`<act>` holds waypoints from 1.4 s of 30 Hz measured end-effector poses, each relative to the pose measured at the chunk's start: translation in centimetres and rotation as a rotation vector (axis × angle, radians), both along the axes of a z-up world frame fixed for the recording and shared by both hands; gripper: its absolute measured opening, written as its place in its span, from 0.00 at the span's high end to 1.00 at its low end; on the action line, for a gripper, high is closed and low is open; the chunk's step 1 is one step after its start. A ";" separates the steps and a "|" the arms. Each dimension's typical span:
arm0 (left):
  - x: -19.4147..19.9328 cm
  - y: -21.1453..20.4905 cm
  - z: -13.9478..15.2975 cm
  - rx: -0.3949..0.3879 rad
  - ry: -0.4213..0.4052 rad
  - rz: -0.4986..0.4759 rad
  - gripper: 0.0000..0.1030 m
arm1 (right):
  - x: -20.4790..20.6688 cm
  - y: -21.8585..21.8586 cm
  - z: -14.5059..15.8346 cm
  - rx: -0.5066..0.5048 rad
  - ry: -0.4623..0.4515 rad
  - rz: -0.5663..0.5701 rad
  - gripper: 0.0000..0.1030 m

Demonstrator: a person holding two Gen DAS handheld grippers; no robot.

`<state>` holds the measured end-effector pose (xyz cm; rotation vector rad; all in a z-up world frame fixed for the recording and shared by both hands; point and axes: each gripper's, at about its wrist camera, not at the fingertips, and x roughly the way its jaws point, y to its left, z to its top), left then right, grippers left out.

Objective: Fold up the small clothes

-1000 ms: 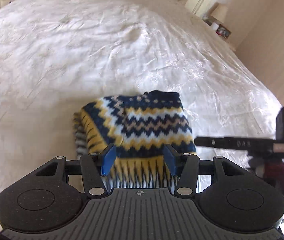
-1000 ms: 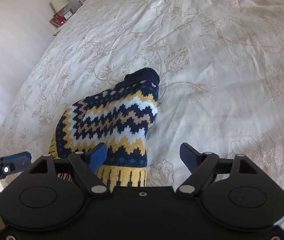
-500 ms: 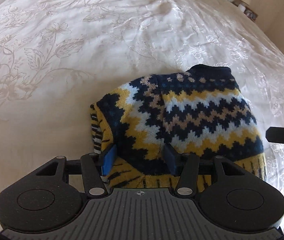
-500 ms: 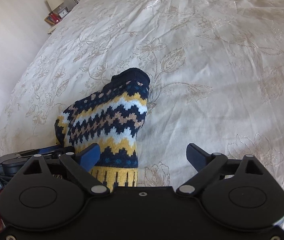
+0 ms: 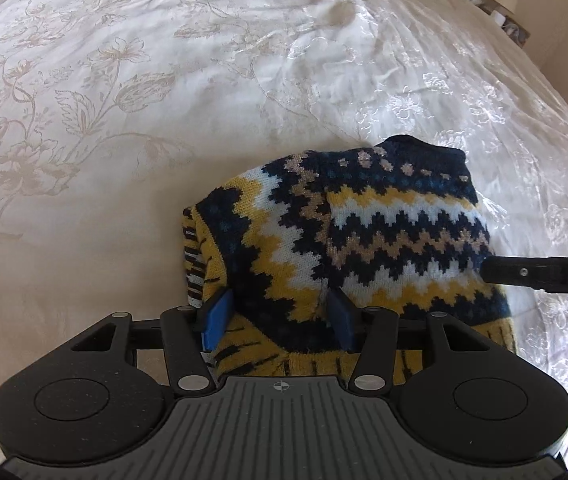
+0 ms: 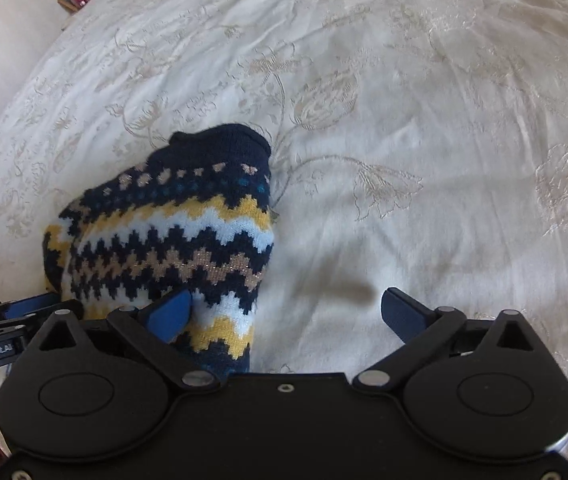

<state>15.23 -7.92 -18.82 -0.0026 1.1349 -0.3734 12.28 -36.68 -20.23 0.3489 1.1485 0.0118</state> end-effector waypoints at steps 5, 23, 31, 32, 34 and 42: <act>-2.1 0.5 1.1 0.015 -0.034 0.001 0.51 | -3.2 0.4 2.2 0.024 -0.044 0.038 0.01; -5.6 3.1 3.2 -0.006 -0.037 0.111 0.32 | -5.8 1.6 2.3 -0.015 -0.058 0.097 0.01; -8.2 3.0 7.6 -0.024 -0.087 0.154 0.05 | -8.1 2.2 6.6 -0.053 -0.190 0.129 0.01; -8.4 2.9 8.1 -0.012 -0.096 0.156 0.04 | -8.3 2.3 7.1 -0.064 -0.196 0.126 0.01; -8.8 2.8 9.2 0.003 -0.119 0.145 0.04 | -8.8 2.6 8.0 -0.092 -0.208 0.120 0.01; -10.4 2.6 12.2 0.079 -0.166 0.097 0.05 | -11.5 4.0 10.7 -0.099 -0.253 0.070 0.01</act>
